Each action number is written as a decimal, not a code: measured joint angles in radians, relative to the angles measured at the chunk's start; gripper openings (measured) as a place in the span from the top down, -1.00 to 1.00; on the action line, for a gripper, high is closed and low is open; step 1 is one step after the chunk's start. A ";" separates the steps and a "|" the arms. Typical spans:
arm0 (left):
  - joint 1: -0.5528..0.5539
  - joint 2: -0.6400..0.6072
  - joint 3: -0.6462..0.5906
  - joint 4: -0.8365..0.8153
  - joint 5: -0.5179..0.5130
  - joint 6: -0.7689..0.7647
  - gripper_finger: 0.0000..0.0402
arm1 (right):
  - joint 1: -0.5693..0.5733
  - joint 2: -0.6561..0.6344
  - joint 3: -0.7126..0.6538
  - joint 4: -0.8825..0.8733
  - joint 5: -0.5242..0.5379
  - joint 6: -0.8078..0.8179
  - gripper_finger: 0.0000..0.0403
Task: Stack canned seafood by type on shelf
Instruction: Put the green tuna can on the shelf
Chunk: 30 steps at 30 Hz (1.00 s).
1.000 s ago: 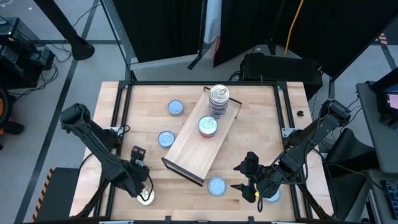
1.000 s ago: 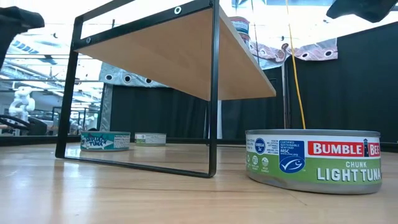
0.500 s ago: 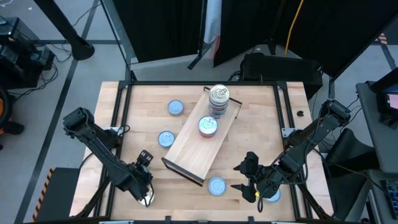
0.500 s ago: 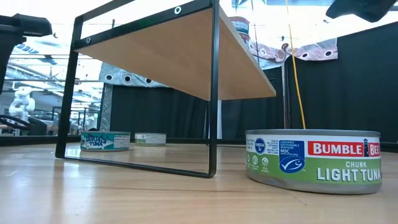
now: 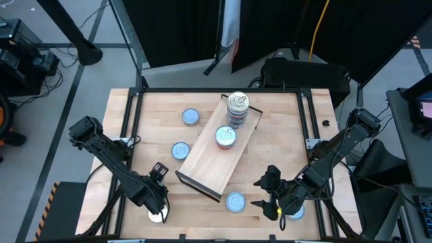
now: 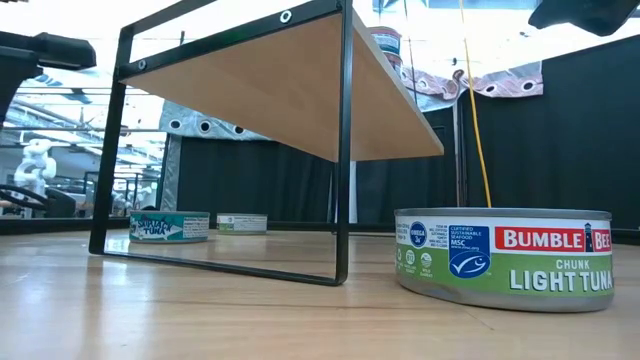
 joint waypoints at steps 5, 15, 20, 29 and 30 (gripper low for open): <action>0.011 0.000 0.000 -0.001 0.019 -0.018 -0.05 | 0.000 0.000 0.000 0.000 -0.001 0.000 -0.73; 0.056 0.000 0.000 -0.046 0.043 -0.016 -0.18 | 0.000 0.000 0.000 0.000 -0.002 0.000 -0.73; 0.066 0.000 -0.005 -0.042 0.048 0.006 -0.18 | 0.000 0.000 0.000 0.000 -0.002 -0.002 -0.73; 0.065 -0.002 -0.065 -0.023 0.080 -0.048 0.01 | 0.000 0.000 0.000 0.000 -0.002 -0.006 -0.73; 0.065 -0.005 -0.065 -0.023 0.080 -0.058 0.07 | 0.000 0.000 0.000 0.000 -0.002 -0.006 -0.73</action>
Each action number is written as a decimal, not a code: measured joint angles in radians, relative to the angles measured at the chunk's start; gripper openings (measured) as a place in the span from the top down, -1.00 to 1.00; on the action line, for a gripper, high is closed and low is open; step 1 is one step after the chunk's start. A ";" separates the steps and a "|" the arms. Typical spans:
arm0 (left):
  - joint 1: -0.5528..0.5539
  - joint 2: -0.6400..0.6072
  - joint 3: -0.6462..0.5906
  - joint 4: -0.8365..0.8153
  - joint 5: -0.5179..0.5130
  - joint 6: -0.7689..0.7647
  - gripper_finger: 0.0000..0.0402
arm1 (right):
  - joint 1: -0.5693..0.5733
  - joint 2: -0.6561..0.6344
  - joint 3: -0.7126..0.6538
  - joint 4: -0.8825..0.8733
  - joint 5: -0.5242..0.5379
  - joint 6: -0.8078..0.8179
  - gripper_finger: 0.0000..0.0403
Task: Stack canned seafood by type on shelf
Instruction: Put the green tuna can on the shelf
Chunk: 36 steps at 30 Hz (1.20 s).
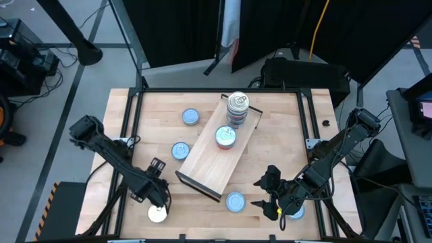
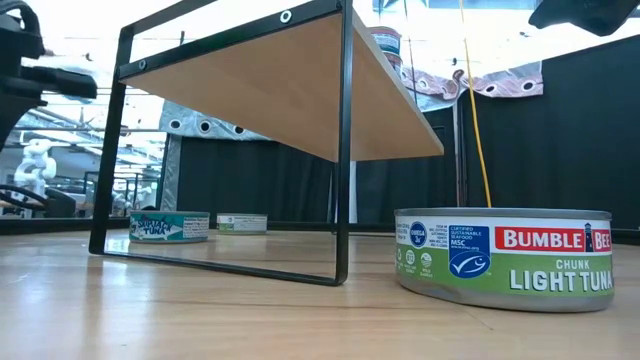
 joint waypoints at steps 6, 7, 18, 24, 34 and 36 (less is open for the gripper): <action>0.000 -0.031 0.000 0.005 0.003 -0.041 0.28 | 0.000 0.000 0.000 0.000 0.000 0.001 -0.73; 0.000 -0.035 0.000 0.008 0.003 -0.042 0.28 | 0.000 0.000 0.000 0.000 0.000 0.001 -0.73; -0.082 -0.150 0.096 -0.014 0.063 -0.209 0.28 | 0.000 0.000 0.000 0.000 0.001 -0.004 -0.73; -0.146 -0.282 0.292 0.028 -0.091 -0.265 0.28 | -0.001 0.000 0.000 0.000 0.020 -0.054 -0.73; -0.031 -0.419 0.412 0.405 -0.418 0.154 0.28 | -0.048 0.000 0.001 0.148 0.072 -0.368 -0.73; 0.045 -0.426 0.412 0.474 -0.418 0.178 0.28 | -0.061 -0.005 0.017 0.151 0.098 -0.452 -0.73</action>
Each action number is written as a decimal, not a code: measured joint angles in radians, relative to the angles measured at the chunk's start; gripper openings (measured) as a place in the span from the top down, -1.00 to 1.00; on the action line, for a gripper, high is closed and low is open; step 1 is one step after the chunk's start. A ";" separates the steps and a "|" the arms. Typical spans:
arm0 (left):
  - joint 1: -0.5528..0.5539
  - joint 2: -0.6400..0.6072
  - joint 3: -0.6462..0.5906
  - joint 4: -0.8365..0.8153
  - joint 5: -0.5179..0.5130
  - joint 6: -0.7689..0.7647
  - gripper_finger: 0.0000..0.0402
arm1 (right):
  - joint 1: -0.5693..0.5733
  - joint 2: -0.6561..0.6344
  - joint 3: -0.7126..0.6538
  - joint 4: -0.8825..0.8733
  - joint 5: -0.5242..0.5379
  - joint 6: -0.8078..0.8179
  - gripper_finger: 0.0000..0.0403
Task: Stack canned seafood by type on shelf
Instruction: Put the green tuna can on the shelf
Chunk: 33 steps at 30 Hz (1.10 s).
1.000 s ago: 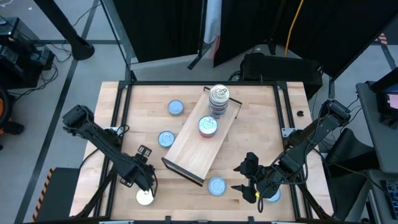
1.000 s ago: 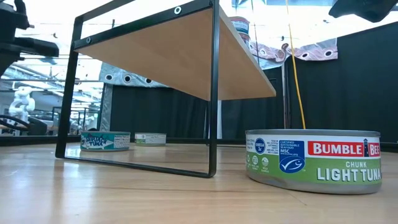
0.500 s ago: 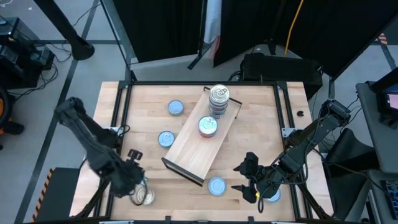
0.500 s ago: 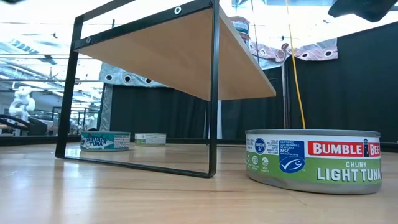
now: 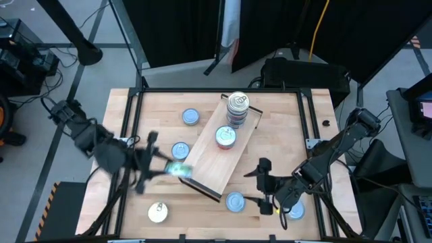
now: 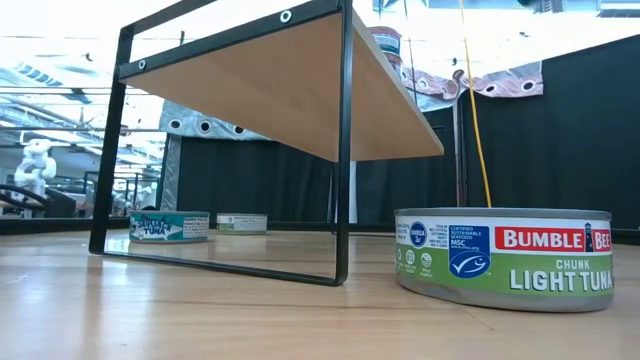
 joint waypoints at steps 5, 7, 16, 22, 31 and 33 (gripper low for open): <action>0.237 0.018 -0.013 0.069 0.190 -0.117 0.28 | -0.022 -0.055 0.070 -0.033 0.091 -0.209 -0.73; 0.318 0.042 -0.032 0.087 0.307 -0.206 0.28 | -0.020 -0.090 0.087 -0.046 0.124 -0.262 -0.73; 0.484 0.181 -0.049 0.124 0.667 -0.412 0.28 | -0.035 -0.178 -0.007 -0.026 0.248 -0.229 -0.73; 0.561 0.253 -0.049 0.128 0.805 -0.490 0.28 | -0.079 -0.166 -0.174 0.205 0.274 -0.149 -0.71; 0.688 0.416 -0.049 0.150 1.012 -0.586 0.28 | -0.082 -0.170 -0.196 0.231 0.271 -0.192 -0.56; 0.700 0.433 -0.049 0.167 1.030 -0.588 0.28 | -0.076 -0.170 -0.196 0.228 0.271 -0.195 -0.56</action>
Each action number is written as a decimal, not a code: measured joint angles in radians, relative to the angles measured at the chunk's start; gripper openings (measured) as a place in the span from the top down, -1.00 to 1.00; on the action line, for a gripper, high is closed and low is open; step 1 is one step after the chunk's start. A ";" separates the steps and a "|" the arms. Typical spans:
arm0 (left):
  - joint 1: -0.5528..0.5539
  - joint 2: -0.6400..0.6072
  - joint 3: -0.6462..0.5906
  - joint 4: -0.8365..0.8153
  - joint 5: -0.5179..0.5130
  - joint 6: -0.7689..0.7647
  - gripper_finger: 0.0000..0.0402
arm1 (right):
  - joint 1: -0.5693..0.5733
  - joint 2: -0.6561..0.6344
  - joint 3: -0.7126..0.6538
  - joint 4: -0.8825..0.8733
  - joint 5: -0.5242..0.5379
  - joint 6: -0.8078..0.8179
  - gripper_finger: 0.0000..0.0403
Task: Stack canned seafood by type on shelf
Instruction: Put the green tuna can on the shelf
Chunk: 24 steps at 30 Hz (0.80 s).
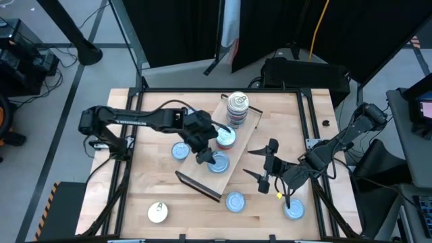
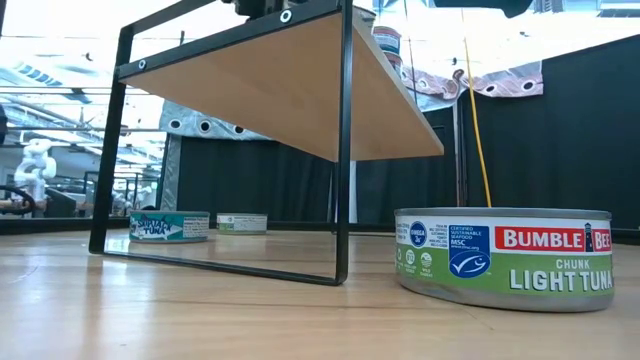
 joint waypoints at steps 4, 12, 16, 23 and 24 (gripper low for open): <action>0.009 0.020 0.000 -0.019 0.011 -0.025 0.20 | 0.012 0.000 0.000 -0.005 -0.002 -0.022 -0.55; 0.012 0.014 0.001 -0.071 -0.121 -0.067 -0.10 | 0.017 0.010 0.000 0.017 -0.029 -0.007 -0.55; 0.014 0.013 0.001 -0.135 -0.211 -0.044 -0.18 | 0.011 0.049 0.000 0.019 -0.032 -0.011 -0.55; 0.013 -0.018 0.031 -0.156 -0.254 0.001 -0.23 | -0.085 0.145 -0.026 0.095 -0.041 -0.091 -0.55; 0.006 -0.036 0.044 -0.151 -0.255 0.008 -0.23 | -0.109 0.153 -0.040 0.139 -0.064 -0.108 -0.55</action>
